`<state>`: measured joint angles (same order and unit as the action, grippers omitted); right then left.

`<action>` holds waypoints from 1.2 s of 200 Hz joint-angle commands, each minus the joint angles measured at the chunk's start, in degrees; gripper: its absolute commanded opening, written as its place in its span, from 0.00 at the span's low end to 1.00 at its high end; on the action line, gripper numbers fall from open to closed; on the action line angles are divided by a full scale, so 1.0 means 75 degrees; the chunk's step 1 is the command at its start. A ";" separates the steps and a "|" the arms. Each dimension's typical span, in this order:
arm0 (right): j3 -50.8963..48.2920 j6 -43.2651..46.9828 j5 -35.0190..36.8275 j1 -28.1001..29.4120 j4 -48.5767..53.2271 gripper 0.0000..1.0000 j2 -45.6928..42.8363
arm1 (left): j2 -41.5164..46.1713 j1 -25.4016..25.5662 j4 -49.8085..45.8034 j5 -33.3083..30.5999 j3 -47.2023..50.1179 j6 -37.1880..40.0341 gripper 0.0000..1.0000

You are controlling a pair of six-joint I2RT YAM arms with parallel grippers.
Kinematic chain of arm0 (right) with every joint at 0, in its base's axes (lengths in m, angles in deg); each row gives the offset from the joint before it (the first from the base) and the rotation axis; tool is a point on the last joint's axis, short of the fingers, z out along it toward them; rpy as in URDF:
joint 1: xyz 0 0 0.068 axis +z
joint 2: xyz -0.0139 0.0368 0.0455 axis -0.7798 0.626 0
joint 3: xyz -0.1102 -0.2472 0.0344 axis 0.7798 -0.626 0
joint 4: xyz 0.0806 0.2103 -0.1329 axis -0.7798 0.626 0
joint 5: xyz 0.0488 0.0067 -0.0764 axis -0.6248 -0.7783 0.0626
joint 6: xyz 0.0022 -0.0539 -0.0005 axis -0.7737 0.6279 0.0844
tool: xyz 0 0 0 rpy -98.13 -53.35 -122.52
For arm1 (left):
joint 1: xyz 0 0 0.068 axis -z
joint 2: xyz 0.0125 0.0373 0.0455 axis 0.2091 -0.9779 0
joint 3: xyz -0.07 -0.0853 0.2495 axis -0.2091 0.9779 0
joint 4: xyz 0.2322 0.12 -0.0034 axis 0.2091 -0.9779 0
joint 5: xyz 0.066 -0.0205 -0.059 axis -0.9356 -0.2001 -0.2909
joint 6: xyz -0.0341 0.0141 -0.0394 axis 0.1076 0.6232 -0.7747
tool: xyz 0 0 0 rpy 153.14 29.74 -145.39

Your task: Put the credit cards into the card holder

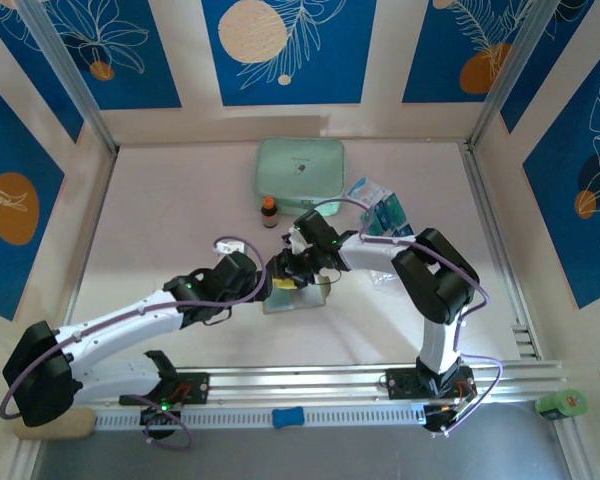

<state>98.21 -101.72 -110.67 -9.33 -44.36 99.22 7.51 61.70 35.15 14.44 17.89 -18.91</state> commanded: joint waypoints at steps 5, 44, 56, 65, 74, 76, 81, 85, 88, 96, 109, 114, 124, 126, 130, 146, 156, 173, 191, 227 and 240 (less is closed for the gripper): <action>0.0241 -0.0032 -0.0069 0.0095 0.0237 0.47 0.0248 | 0.0098 -0.0101 -0.0086 -0.0030 0.0155 -0.0012 0.99; 0.0389 -0.0038 -0.0132 0.0166 0.0281 0.47 0.0499 | 0.0109 -0.0136 -0.0044 0.0012 0.0229 -0.0014 0.99; 0.0429 -0.0043 -0.0162 0.0167 0.0327 0.47 0.0573 | 0.0109 -0.0130 -0.0045 0.0018 0.0242 -0.0032 0.99; 0.0464 -0.0043 -0.0173 0.0166 0.0364 0.47 0.0605 | 0.0109 -0.0132 -0.0045 0.0012 0.0250 -0.0032 0.99; 0.0498 -0.0026 -0.0206 0.0166 0.0387 0.47 0.0624 | 0.0109 -0.0130 -0.0056 0.0008 0.0247 -0.0044 1.00; 0.0500 -0.0022 -0.0213 0.0157 0.0394 0.47 0.0619 | 0.0109 -0.0132 -0.0059 0.0004 0.0254 -0.0044 1.00; 0.0518 -0.0004 -0.0224 0.0154 0.0411 0.47 0.0607 | 0.0115 -0.0136 -0.0056 -0.0003 0.0261 -0.0060 0.99; 0.0532 0.0003 -0.0231 0.0143 0.0427 0.47 0.0589 | 0.0115 -0.0147 -0.0056 -0.0001 0.0265 -0.0062 0.99; 0.0544 0.0023 -0.0247 0.0132 0.0423 0.46 0.0578 | 0.0119 -0.0143 -0.0059 0.0001 0.0261 -0.0056 0.99; 0.0579 0.0058 -0.0257 0.0099 0.0456 0.46 0.0525 | 0.0121 -0.0137 -0.0058 -0.0004 0.0276 -0.0067 0.99; 0.0624 0.0133 -0.0304 0.0018 0.0507 0.46 0.0390 | 0.0119 -0.0148 -0.0068 -0.0012 0.0293 -0.0079 0.99; 0.0630 0.0158 -0.0317 -0.0018 0.0511 0.46 0.0332 | 0.0121 -0.0144 -0.0056 -0.0016 0.0301 -0.0086 1.00; 0.0642 0.0205 -0.0348 -0.0105 0.0517 0.46 0.0223 | 0.0109 -0.0147 -0.0055 -0.0011 0.0306 -0.0091 0.99; 0.0642 0.0212 -0.0359 -0.0119 0.0517 0.46 0.0200 | 0.0109 -0.0148 -0.0047 -0.0009 0.0315 -0.0091 0.99; 0.0642 0.0226 -0.0367 -0.0152 0.0537 0.46 0.0151 | 0.0099 -0.0147 -0.0034 -0.0012 0.0316 -0.0091 1.00; 0.0612 0.0321 -0.0350 -0.0283 0.0618 0.46 -0.0025 | 0.0034 -0.0145 0.0012 0.0017 0.0316 -0.0056 1.00; 0.0578 0.0366 -0.0331 -0.0365 0.0677 0.46 -0.0122 | -0.0017 -0.0148 0.0020 0.0019 0.0302 -0.0044 1.00; 0.0459 0.0426 -0.0299 -0.0505 0.0704 0.45 -0.0210 | -0.0100 -0.0142 0.0055 0.0045 0.0262 -0.0020 1.00; 0.0290 0.0461 -0.0292 -0.0649 0.0704 0.43 -0.0273 | -0.0198 -0.0145 0.0108 0.0078 0.0244 0.0026 1.00; -0.0085 0.0754 -0.0107 -0.1061 0.0966 0.41 -0.0852 | -0.0443 -0.0148 0.0236 0.0168 0.0178 0.0050 1.00; -0.0132 0.1029 0.0088 -0.1301 0.1326 0.41 -0.1175 | -0.0543 -0.0147 0.0296 0.0201 0.0155 0.0073 1.00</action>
<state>98.37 -97.81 -110.97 -16.46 -39.46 95.61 4.69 61.20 36.00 14.94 19.70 -18.86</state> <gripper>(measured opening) 0.409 0.997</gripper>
